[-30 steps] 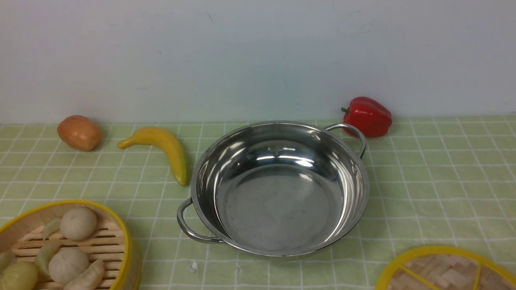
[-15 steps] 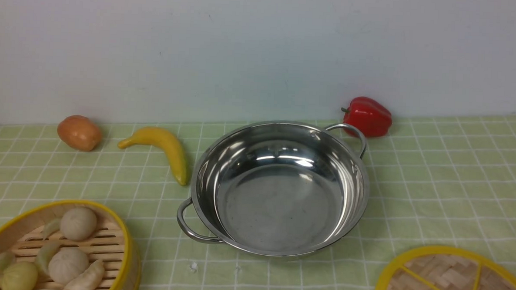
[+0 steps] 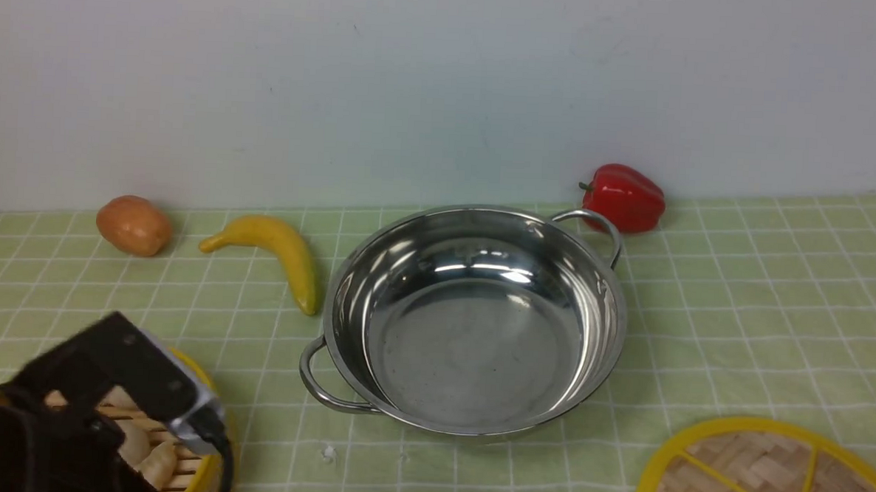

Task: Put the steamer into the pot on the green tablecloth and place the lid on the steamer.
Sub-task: 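Grasp the rim of the steamer basket holding the buns with the left gripper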

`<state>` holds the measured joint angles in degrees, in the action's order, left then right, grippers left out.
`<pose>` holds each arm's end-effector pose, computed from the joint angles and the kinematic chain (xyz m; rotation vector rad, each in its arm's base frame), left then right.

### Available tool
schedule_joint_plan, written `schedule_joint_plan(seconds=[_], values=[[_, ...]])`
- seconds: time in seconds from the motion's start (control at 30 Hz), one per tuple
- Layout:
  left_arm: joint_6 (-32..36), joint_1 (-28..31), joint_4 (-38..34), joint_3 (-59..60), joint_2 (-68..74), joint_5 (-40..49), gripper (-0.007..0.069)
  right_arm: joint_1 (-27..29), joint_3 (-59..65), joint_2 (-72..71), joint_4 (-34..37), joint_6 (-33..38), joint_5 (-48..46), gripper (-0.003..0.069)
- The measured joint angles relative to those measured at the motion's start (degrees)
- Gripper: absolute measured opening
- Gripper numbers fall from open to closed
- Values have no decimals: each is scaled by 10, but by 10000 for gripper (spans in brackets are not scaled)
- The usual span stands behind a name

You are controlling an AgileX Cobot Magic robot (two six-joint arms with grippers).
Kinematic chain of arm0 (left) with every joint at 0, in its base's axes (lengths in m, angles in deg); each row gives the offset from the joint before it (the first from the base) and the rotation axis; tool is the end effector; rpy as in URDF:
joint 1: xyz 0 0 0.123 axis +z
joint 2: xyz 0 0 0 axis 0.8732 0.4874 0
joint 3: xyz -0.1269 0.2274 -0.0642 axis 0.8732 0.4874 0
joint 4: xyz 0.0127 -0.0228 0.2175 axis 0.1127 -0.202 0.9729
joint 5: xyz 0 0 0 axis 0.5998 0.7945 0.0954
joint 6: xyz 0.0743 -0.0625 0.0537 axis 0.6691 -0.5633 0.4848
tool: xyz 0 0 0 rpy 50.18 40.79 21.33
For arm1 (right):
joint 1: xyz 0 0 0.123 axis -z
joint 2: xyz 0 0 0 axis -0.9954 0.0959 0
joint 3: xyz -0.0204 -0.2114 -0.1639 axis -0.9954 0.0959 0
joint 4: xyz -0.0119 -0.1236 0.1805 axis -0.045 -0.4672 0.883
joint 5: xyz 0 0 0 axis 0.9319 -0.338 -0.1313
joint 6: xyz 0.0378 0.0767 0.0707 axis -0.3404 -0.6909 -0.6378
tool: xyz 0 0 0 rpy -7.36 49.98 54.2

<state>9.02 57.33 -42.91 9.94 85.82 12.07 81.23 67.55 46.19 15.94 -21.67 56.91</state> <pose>0.1497 -0.0400 0.2258 0.9829 2.6831 -0.3106 0.0566 0.0030 0.1735 0.0361 1.8480 0.1043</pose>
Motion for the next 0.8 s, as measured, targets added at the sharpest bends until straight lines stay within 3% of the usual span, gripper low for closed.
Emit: schedule_joint_plan(seconds=[0.1,0.4,0.8], values=[[-30,-38,55,0,78,-47,310,0,0,0,0,0,0,243],[-148,-43,125,0,123,-88,356,0,0,0,0,0,0,243],[-158,-43,136,0,190,-120,356,0,0,0,0,0,0,243]])
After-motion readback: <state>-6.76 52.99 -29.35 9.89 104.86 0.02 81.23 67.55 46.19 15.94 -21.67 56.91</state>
